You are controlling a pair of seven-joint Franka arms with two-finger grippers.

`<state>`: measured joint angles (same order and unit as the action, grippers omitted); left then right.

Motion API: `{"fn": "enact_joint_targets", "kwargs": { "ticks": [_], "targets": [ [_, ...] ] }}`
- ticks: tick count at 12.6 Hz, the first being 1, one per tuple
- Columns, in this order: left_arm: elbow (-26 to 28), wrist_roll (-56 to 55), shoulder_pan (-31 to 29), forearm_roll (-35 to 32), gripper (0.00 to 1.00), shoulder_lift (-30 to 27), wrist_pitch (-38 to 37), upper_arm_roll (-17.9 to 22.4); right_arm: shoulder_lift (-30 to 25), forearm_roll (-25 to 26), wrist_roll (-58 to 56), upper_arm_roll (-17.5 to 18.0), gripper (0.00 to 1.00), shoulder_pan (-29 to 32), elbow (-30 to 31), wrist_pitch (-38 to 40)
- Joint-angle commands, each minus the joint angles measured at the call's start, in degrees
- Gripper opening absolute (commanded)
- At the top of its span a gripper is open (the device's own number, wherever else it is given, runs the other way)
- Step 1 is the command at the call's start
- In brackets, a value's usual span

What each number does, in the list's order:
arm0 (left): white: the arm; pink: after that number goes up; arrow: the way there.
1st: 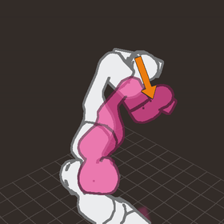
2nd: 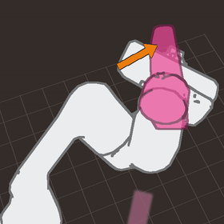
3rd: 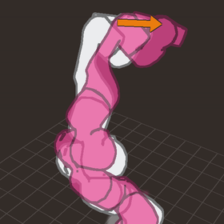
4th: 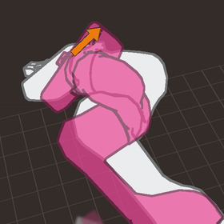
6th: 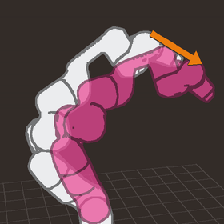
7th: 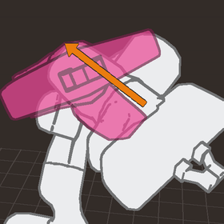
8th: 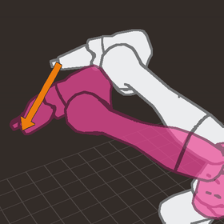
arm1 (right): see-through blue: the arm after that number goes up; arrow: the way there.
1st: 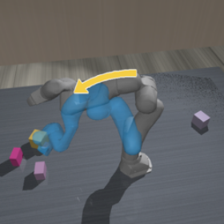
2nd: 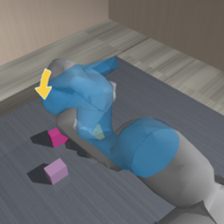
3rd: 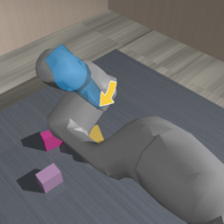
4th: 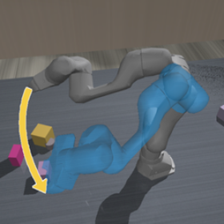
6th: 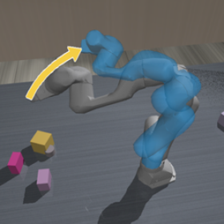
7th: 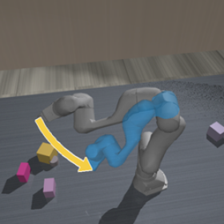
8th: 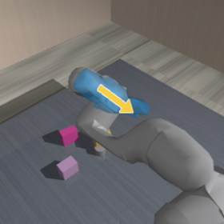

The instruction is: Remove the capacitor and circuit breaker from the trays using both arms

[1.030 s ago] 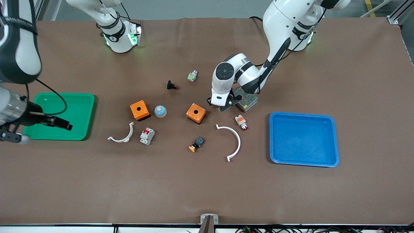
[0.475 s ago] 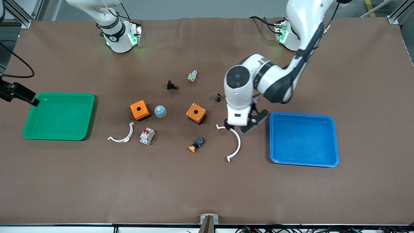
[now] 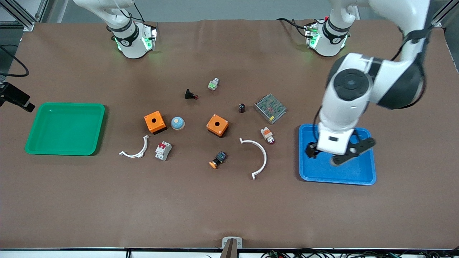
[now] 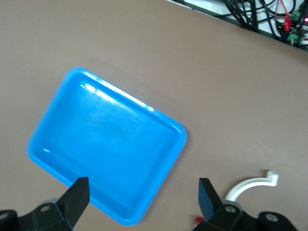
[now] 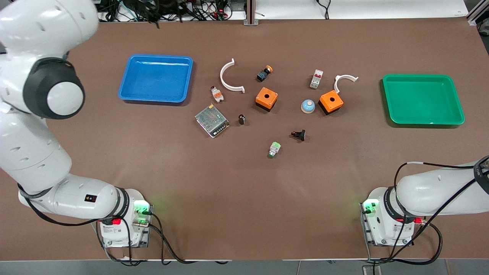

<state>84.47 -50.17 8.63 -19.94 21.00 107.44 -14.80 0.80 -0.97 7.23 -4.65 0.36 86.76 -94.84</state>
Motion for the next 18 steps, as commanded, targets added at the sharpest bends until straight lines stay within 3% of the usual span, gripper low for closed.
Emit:
{"fn": "enact_joint_targets", "kwargs": {
  "ticks": [1, 6, 12, 15, 18],
  "targets": [
    [0.52, 9.62, -3.34, 2.43, 1.00, -4.99, -4.51, -0.76, -1.68, 0.97, 1.21, 0.52, 1.00, 0.16, 0.60, 0.71],
    [0.43, 26.24, -9.59, 11.76, 1.00, -12.37, -10.65, 0.73, -2.12, 1.06, 1.12, 0.52, 1.00, -0.01, 1.22, 0.71],
    [3.76, 40.49, -9.17, 19.75, 1.00, -21.25, -22.44, 8.64, -1.95, 1.06, 1.03, 0.52, 1.00, 0.16, 1.31, 0.62],
    [9.99, 42.97, -7.85, 20.11, 1.00, -27.40, -22.98, 10.67, -1.86, 1.06, 1.03, 0.52, 1.00, 0.16, 1.31, 0.71],
    [10.37, 43.06, -7.06, 20.11, 1.00, -28.56, -22.36, 10.76, -1.95, 1.06, 1.03, 0.52, 1.00, 0.16, 1.31, 0.71]
  ]
}}
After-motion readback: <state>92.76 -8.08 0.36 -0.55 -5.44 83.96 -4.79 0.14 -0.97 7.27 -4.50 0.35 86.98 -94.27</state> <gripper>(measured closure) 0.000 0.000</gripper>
